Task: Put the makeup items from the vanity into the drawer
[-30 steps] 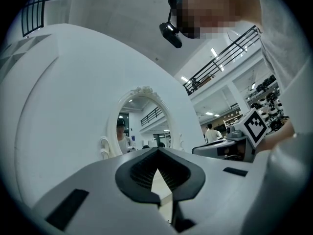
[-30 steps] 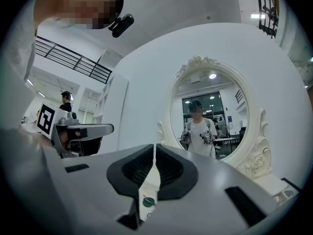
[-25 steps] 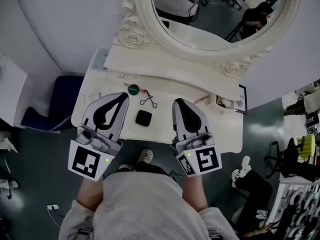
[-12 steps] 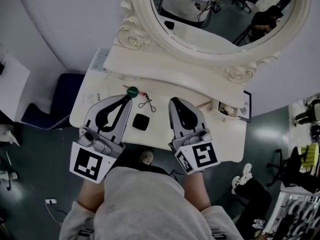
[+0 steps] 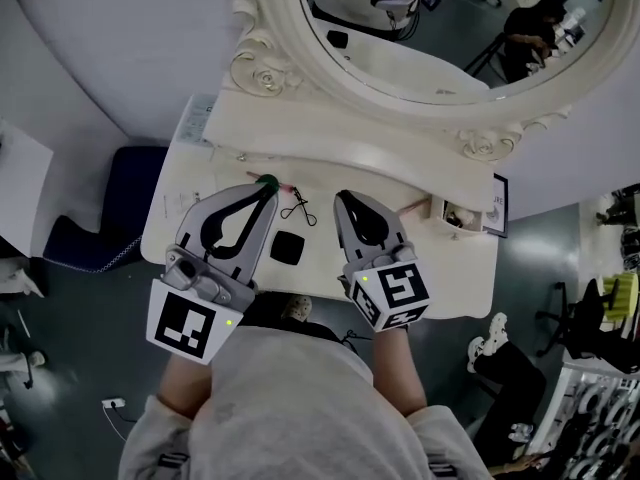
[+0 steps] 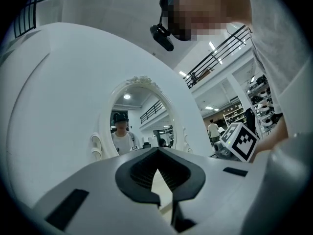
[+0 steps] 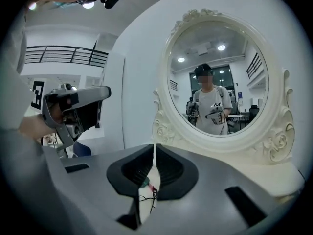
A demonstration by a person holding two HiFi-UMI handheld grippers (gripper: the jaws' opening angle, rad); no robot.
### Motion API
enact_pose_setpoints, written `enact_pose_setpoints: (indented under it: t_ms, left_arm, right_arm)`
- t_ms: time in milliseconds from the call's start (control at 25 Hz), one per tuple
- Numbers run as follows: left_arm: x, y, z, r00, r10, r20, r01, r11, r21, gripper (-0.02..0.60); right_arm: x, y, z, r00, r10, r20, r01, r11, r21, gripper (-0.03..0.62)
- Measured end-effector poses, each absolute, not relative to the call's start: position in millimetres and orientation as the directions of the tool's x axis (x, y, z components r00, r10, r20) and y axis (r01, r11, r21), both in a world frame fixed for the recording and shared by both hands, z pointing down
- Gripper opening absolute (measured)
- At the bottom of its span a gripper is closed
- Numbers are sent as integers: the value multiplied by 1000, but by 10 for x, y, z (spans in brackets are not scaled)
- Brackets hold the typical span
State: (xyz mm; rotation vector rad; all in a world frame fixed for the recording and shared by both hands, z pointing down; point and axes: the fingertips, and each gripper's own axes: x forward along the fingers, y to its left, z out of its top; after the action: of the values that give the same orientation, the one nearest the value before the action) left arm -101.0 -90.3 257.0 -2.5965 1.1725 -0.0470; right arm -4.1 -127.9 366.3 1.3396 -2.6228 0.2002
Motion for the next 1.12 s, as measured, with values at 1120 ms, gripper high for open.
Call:
enact_pose_setpoints:
  t_ms: [1120]
  left_arm:
    - [-1371,-1546,3134,712,-701,-37,-699,-703,-132,11]
  right_arm:
    - [-405,-1474,5325,-485,-572,662,-831,536,-145,28]
